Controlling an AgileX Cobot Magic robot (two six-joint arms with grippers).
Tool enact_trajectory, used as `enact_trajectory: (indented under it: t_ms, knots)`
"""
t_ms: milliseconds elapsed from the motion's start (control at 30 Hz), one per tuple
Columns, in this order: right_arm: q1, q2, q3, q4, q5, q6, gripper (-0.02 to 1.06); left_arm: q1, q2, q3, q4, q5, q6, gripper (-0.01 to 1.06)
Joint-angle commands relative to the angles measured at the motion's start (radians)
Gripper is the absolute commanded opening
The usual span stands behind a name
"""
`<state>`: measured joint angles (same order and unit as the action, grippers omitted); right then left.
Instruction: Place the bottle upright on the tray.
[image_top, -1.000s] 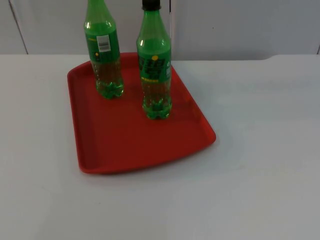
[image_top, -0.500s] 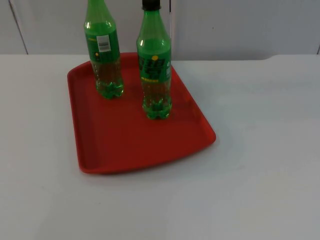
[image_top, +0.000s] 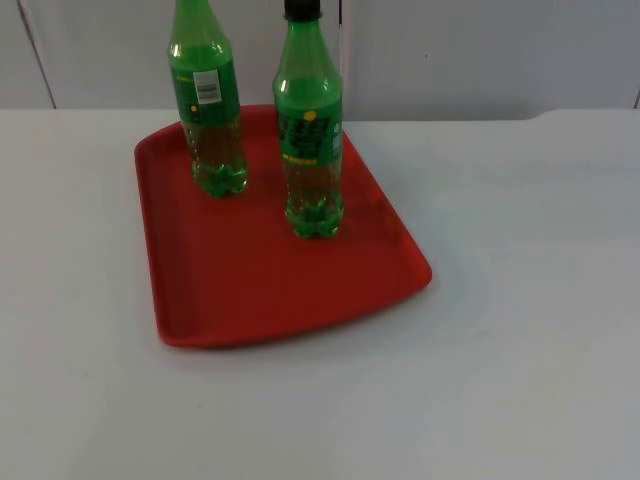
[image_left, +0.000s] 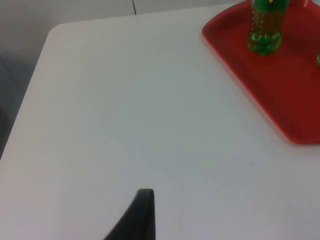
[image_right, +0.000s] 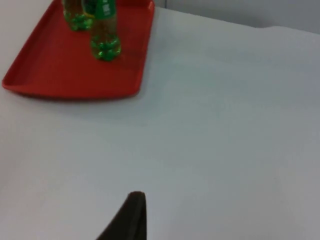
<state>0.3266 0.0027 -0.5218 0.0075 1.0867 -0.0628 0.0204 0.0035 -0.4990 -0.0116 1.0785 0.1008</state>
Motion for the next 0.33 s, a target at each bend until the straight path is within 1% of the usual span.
enact_trajectory:
  t_ms: [0,67,133,233,300]
  knots:
    - [-0.051,-0.003,0.005,-0.001,-0.009,-0.001,1.05,-0.007,-0.003,0.005,0.001,-0.003,0.000,1.05]
    - [-0.103,-0.003,0.005,-0.001,-0.009,-0.001,1.05,-0.007,-0.003,0.005,0.001,-0.003,0.000,1.05]
    - [-0.115,-0.003,0.005,-0.001,-0.009,-0.001,1.05,-0.007,-0.003,0.005,0.001,-0.003,0.000,1.05]
    - [-0.189,-0.003,0.005,-0.001,-0.009,-0.001,1.05,-0.007,-0.003,0.005,0.001,-0.003,0.000,1.05]
    - [-0.202,-0.003,0.005,-0.001,-0.009,-0.001,1.05,-0.007,-0.003,0.005,0.001,-0.003,0.000,1.05]
